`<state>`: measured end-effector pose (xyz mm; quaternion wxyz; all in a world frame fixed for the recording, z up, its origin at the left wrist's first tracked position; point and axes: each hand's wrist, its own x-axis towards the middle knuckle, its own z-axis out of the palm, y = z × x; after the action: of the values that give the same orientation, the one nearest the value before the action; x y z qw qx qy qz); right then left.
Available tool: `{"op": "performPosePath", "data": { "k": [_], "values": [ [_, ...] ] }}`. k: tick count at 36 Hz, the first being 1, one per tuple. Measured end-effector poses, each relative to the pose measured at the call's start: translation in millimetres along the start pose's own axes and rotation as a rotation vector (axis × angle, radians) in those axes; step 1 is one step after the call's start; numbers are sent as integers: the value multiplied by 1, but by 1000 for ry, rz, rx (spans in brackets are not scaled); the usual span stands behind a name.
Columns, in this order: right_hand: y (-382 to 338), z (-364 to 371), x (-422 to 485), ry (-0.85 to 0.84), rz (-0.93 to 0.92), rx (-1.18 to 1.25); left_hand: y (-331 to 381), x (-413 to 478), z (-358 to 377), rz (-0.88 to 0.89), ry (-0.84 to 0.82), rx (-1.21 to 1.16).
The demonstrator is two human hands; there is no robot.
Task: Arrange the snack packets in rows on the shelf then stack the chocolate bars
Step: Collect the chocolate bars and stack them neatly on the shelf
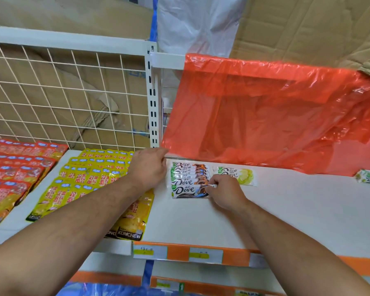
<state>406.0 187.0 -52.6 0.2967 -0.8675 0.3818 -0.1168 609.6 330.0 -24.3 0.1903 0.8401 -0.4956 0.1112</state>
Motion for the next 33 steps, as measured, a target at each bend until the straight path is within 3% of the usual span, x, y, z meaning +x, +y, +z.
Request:
{"op": "performPosePath", "data": {
  "k": [26, 33],
  "values": [
    [-16, 21, -3, 153, 201, -109, -13, -5, 4, 3, -116, -53],
    [-14, 23, -1, 147, 258, 14, -9, -8, 3, -48, -136, -19]
  ]
}}
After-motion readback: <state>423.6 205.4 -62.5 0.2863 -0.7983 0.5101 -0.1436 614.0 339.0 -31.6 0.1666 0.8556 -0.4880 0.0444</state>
